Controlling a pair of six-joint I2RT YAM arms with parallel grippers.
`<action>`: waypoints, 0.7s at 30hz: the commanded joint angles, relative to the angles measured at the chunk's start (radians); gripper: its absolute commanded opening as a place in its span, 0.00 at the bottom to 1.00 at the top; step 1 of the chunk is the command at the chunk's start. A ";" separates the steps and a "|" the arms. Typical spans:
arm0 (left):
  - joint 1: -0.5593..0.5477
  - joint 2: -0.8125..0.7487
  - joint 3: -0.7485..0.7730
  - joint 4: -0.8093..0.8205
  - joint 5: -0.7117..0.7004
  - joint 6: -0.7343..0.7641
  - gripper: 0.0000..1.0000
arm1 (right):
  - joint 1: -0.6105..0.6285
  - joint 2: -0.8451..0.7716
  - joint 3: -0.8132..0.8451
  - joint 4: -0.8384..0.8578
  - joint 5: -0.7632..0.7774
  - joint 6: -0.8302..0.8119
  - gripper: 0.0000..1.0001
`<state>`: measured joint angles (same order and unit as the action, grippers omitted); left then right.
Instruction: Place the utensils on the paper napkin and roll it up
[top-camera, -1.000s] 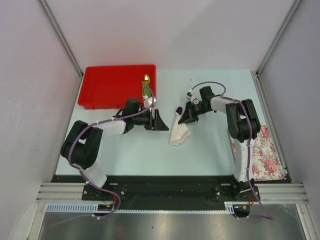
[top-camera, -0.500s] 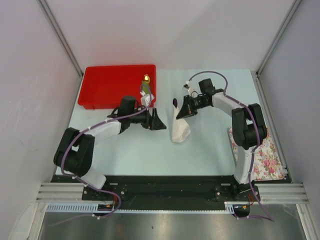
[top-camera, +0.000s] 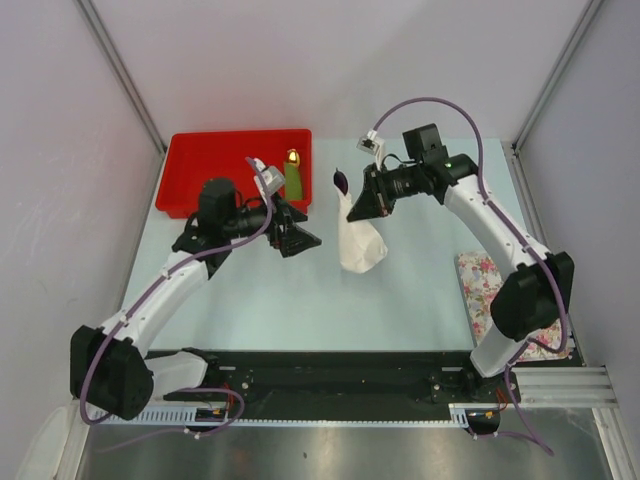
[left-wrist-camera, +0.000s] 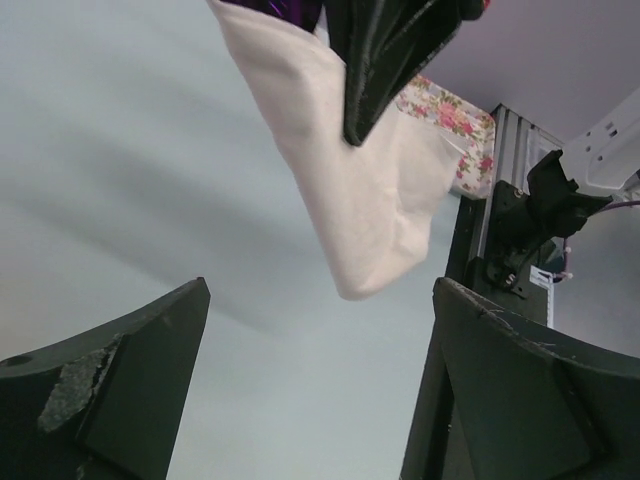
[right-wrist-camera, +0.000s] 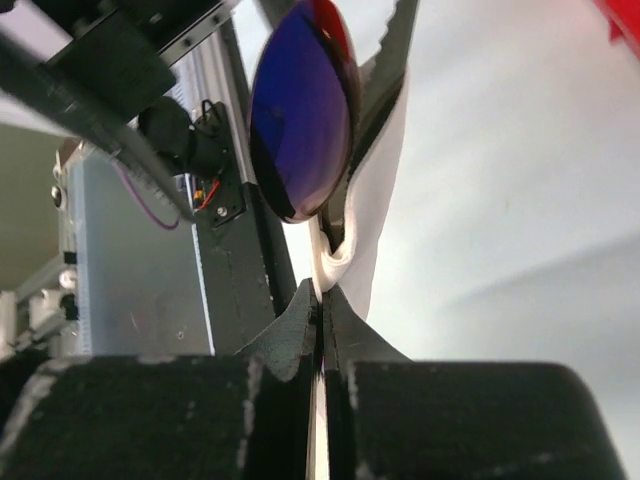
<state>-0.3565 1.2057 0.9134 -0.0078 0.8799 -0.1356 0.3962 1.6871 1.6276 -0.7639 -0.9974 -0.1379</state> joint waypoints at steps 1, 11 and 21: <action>0.022 -0.113 0.039 0.106 0.039 0.010 1.00 | 0.052 -0.128 0.074 -0.048 0.022 -0.058 0.00; -0.004 -0.135 0.067 0.187 0.159 -0.099 0.98 | 0.125 -0.253 0.080 0.021 0.098 -0.022 0.00; -0.160 -0.092 0.068 0.322 0.125 -0.245 0.83 | 0.197 -0.311 0.063 0.061 0.161 -0.019 0.00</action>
<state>-0.4496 1.1069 0.9524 0.2367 1.0019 -0.3336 0.5777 1.4342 1.6665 -0.7792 -0.8505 -0.1585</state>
